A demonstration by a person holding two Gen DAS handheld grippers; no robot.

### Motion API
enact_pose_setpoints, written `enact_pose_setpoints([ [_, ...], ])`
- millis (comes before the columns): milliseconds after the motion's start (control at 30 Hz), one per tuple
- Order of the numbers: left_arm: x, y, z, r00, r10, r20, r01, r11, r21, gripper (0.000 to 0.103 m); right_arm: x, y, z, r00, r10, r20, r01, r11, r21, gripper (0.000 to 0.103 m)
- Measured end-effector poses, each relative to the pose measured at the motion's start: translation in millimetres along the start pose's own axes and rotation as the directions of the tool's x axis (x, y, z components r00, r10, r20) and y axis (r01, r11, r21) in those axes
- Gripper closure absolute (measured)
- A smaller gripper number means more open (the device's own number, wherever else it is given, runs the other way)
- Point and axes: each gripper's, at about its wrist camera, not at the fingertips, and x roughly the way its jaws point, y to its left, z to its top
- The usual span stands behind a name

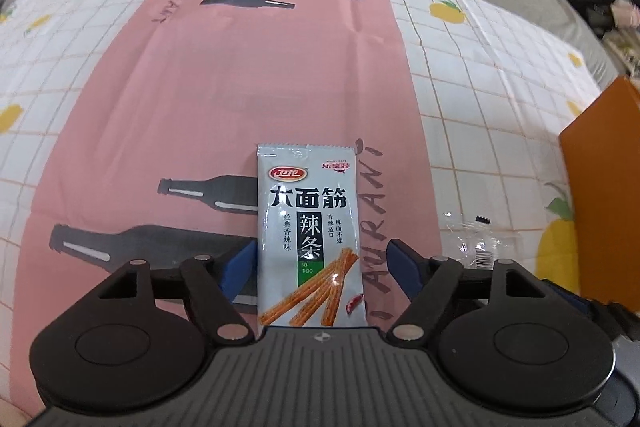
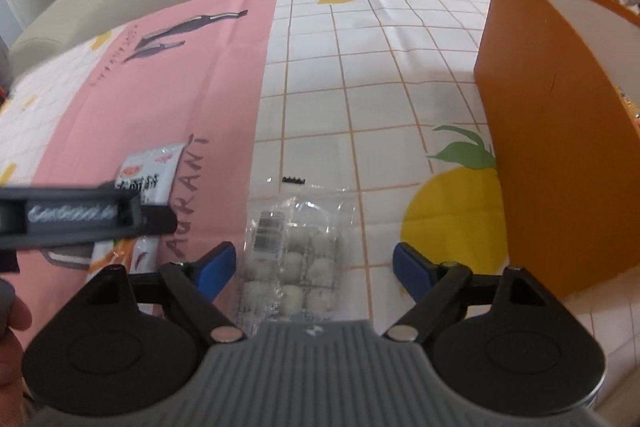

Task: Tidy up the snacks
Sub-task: 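Hold the spicy-stick packet in the left gripper while the right gripper grasps the clear white-ball packet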

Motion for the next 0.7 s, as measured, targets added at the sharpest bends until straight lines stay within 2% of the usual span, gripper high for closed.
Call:
enact_pose_setpoints([
  [167,2.6,-8.1,0.5,0.998,0.064,0.009,-0.064,0.998,0.012,0.016,0.4,3.9,-4.4,1.000,-0.026,0.010,0.026,1.000,-0.004,0.020],
  [200,3.2,-9.9,0.5,0.997,0.075,0.012,-0.075,0.997,0.018,0.021,-0.1,3.2,-3.7,1.000,-0.026,0.009,0.026,1.000,-0.006,0.022],
  [267,3.5,-14.1,-0.5,0.996,0.092,0.015,-0.093,0.995,0.041,0.023,-2.4,3.3,-3.7,1.000,-0.016,0.014,0.016,1.000,-0.016,0.031],
  [333,2.5,-14.6,-1.8,0.995,0.098,0.026,-0.099,0.994,0.051,0.031,-5.0,4.6,-4.4,1.000,-0.003,0.023,0.004,0.999,-0.038,0.046],
  [367,1.3,-13.8,-1.6,0.995,0.099,0.030,-0.100,0.994,0.049,0.040,-5.3,4.9,-4.3,1.000,-0.002,0.022,0.003,0.999,-0.044,0.046],
  [400,0.1,-13.1,-1.4,0.995,0.095,0.032,-0.096,0.994,0.046,0.045,-5.5,4.4,-4.2,1.000,0.002,0.022,-0.001,0.999,-0.047,0.047],
  [533,-0.6,-11.6,-0.8,0.996,0.084,0.034,-0.085,0.996,0.034,0.047,-6.3,1.2,-1.3,1.000,0.025,0.011,-0.024,0.999,-0.037,0.049],
  [700,-7.1,-3.1,-3.8,1.000,0.003,0.031,-0.002,0.999,-0.054,0.048,-10.0,-6.1,2.2,0.998,0.069,-0.003,-0.069,0.998,-0.013,0.052],
])
